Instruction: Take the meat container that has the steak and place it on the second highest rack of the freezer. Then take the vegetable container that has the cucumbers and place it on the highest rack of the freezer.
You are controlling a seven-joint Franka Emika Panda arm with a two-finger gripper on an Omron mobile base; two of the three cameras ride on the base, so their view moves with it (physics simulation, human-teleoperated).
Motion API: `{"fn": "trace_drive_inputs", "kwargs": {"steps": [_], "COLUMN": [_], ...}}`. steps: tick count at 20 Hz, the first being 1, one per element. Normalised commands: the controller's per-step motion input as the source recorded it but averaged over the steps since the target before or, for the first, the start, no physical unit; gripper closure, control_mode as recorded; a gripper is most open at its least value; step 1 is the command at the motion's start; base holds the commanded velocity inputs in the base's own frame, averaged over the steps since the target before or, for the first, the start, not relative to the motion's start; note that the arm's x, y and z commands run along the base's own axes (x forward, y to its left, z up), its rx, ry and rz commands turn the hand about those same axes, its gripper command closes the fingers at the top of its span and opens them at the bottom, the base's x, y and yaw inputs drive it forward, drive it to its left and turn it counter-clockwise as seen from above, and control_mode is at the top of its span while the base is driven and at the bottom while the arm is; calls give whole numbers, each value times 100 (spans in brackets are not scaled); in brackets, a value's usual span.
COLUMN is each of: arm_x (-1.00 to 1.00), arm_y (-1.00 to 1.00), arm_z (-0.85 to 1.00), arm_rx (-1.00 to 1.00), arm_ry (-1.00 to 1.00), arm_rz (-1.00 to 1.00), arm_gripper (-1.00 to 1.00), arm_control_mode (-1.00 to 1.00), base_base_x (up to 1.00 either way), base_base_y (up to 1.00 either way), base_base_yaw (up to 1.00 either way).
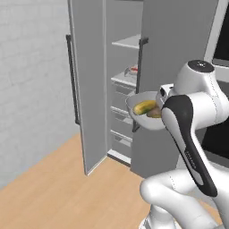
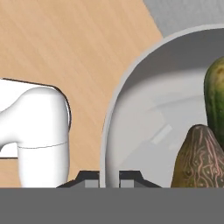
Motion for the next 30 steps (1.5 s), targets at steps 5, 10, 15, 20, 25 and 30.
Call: {"fn": "trace_drive_inputs", "kwargs": {"steps": [5, 10, 15, 20, 25, 30], "arm_x": [0, 0, 0, 0, 0, 0], "arm_y": [0, 0, 0, 0, 0, 0], "arm_z": [0, 0, 0, 0, 0, 0], "arm_rx": [0, 0, 0, 0, 0, 0], "arm_ry": [0, 0, 0, 0, 0, 0], "arm_rz": [0, 0, 0, 0, 0, 0], "arm_gripper": [100, 100, 100, 100, 100, 100], "arm_control_mode": [100, 100, 100, 100, 100, 100], "base_base_x": [83, 73, 60, 48, 60, 51], "base_base_y": [74, 80, 84, 29, 17, 39], "base_base_yaw": [-67, -65, -60, -37, -19, -3]}}
